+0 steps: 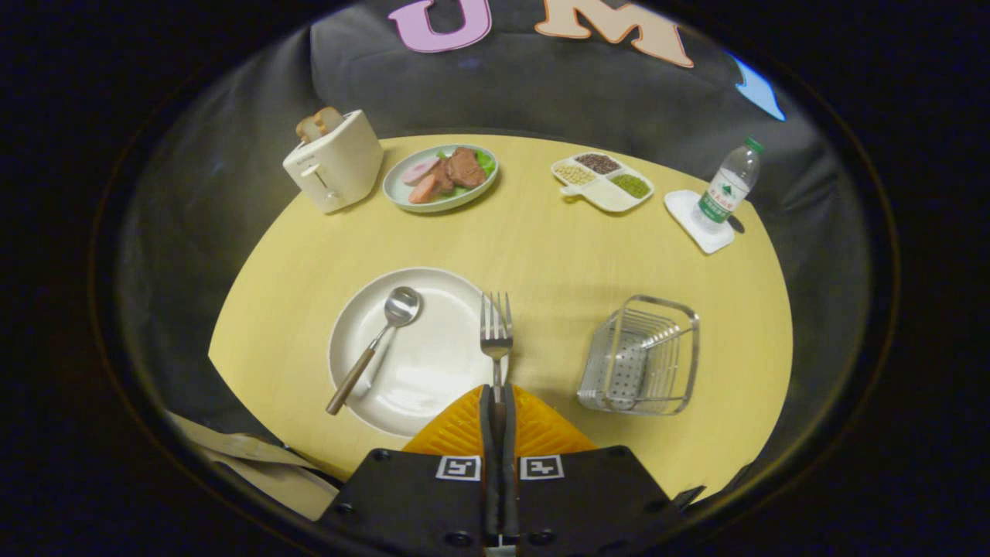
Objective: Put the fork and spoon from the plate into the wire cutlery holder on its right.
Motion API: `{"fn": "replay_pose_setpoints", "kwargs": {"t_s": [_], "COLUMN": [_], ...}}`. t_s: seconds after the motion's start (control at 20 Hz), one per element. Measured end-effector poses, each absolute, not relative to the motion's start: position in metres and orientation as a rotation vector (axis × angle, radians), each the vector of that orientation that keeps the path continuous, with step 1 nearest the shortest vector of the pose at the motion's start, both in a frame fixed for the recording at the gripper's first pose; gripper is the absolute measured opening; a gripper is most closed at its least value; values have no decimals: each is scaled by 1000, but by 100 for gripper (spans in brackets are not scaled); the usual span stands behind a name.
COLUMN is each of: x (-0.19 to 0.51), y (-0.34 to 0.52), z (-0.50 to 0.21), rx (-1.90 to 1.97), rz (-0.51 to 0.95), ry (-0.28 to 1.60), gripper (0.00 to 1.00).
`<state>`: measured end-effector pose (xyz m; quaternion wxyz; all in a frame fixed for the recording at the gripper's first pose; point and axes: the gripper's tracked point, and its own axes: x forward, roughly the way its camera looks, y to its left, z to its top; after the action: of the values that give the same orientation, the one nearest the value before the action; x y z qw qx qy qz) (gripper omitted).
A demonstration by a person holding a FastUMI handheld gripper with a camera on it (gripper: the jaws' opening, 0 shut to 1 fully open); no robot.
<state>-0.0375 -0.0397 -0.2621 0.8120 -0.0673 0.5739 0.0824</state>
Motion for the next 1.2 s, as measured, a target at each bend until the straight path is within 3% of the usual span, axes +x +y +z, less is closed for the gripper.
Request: {"fn": "replay_pose_setpoints", "kwargs": {"t_s": [0.6, 1.2], "x": [-33, -32], "y": [-125, -145], "z": [-234, -252], "rx": [-102, -85], "rz": [8, -40], "ry": [1209, 1240], "gripper": [5, 9]}}
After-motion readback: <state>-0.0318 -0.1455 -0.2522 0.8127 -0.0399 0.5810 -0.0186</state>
